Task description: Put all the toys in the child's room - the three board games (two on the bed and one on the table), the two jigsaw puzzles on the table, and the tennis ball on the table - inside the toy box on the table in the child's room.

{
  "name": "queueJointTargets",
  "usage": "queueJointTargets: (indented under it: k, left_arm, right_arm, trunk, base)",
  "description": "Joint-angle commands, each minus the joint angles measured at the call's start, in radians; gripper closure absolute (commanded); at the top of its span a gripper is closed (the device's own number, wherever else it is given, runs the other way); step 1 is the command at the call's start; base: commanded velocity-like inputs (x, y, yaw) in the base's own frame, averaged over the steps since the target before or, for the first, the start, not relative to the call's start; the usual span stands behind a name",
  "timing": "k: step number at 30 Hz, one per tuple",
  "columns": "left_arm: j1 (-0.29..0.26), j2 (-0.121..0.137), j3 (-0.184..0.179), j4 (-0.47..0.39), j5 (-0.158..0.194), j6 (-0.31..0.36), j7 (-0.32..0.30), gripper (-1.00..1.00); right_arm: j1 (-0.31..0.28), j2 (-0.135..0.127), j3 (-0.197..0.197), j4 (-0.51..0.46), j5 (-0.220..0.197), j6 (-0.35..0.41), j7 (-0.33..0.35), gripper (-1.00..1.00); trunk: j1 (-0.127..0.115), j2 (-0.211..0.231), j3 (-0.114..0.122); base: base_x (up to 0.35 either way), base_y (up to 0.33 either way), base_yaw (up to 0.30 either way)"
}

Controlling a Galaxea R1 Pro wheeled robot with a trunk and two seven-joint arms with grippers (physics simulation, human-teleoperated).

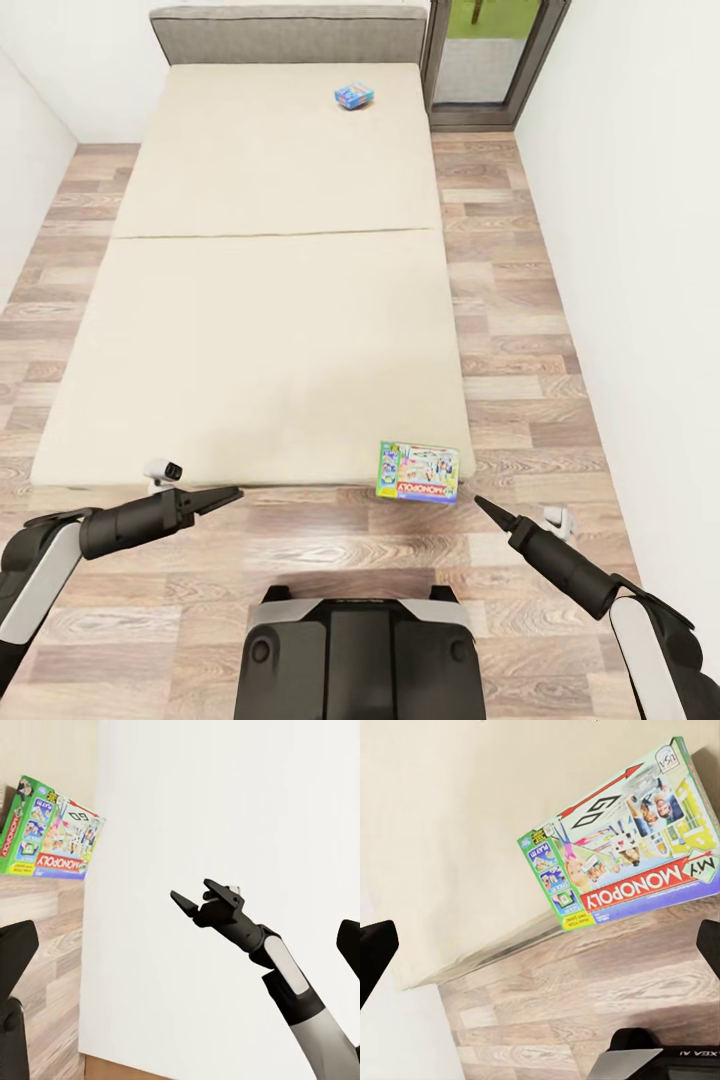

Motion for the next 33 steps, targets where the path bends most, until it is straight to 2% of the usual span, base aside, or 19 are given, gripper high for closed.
queueJointTargets:
  k: [1,11,33]
  left_arm:
    - [0.0,0.0,0.004,0.0,0.001,0.005,-0.001,-1.0]
    - [-0.001,0.0,0.018,0.0,0.001,0.006,-0.001,-1.0]
    - [-0.001,-0.003,0.019,0.001,0.0,0.006,0.008,-1.0]
  right_arm:
    - [0.0,0.0,-0.001,0.0,-0.003,0.007,0.001,-1.0]
    - [0.0,0.001,-0.001,0.0,-0.004,0.006,0.0,-1.0]
    - [-0.003,0.002,-0.001,0.024,-0.003,0.005,-0.003,-1.0]
  trunk:
    - [0.001,-0.001,0.001]
    - [0.001,-0.001,0.017]
    - [0.001,-0.001,0.052]
  base:
    - [0.0,0.0,0.0]
    - [0.0,0.0,0.0]
    - [0.0,0.0,0.0]
